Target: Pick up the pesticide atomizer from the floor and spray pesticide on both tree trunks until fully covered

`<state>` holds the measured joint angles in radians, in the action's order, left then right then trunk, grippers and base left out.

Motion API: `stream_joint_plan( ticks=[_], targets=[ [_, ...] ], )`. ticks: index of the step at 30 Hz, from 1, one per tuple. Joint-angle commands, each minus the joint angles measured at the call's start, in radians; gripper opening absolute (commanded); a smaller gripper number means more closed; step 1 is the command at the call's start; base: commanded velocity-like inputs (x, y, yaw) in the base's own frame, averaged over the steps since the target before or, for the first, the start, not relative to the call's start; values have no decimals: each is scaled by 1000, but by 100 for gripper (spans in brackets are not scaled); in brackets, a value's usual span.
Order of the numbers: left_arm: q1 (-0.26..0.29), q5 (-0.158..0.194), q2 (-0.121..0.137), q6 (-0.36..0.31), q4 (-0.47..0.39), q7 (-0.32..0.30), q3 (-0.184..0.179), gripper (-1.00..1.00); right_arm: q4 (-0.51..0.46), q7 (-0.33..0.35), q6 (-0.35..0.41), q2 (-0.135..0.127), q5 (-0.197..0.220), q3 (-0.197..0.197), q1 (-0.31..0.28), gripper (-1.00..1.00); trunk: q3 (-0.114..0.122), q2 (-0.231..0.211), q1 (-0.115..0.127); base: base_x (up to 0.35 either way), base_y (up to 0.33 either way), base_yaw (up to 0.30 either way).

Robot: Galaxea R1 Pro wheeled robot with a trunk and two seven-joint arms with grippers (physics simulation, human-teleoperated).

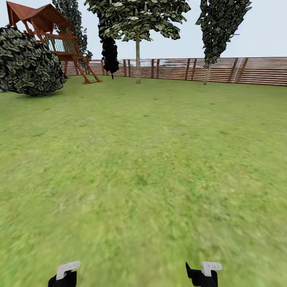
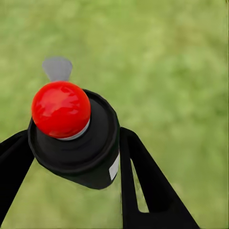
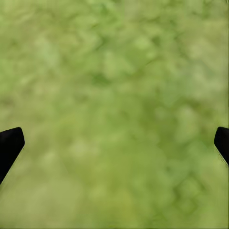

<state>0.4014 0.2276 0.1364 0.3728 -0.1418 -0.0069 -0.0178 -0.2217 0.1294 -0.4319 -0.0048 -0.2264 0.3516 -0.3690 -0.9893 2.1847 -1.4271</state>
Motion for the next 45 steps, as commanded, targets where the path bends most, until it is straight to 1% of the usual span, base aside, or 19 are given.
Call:
stream_joint_plan(
  ticks=[1,6,9,13,45],
  targets=[
    [1,5,0,3,1,-1,-2,-100,1,6,-4,0,-7,9,-1,100,-1,0,0,339,0,0],
    [1,5,0,3,1,-1,-2,-100,-1,4,-5,0,-6,9,-1,100,-1,0,0,339,0,0],
    [1,5,0,3,1,-1,-2,-100,0,5,-40,0,-7,8,-1,100,-1,0,0,339,0,0],
    [1,4,0,3,1,-1,-2,-100,1,6,-56,0,-8,7,-1,100,-1,0,0,339,0,0],
    [1,4,0,3,1,-1,-2,-100,9,7,-57,0,-8,7,-1,100,-1,0,0,339,0,0]
  ],
)
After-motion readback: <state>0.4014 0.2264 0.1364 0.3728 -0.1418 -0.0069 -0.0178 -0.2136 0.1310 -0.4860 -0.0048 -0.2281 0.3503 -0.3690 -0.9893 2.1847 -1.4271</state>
